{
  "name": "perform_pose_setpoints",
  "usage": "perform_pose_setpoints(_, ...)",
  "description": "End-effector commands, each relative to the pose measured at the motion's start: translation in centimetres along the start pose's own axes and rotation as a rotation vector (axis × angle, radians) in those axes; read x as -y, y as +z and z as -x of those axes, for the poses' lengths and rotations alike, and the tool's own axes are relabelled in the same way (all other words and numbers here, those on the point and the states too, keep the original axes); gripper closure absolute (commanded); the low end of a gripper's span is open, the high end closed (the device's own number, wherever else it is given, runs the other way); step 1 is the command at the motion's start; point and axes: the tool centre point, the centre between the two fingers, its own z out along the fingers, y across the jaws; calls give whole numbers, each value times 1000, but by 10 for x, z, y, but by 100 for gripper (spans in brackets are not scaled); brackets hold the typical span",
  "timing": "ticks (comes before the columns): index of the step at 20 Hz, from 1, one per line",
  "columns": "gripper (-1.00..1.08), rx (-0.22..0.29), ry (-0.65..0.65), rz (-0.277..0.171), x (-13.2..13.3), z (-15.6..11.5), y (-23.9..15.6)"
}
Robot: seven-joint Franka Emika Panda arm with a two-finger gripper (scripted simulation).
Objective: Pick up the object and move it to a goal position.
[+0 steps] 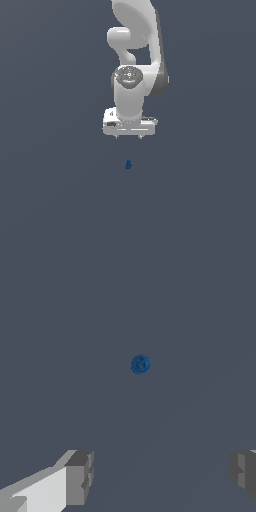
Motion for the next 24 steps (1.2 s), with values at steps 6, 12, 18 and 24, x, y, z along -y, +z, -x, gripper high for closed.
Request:
perform_pose_setpoints(6,-92,-13,-14,13,2,-5,-5)
perform_pose_setpoints(12,-92,-32,-36,32,5,-10,-12)
perform_pose_setpoints(18,-92,-31,-27,28,5,-14,-8)
perform_pose_setpoints(24,-92,-35,2,20,4,-31,6)
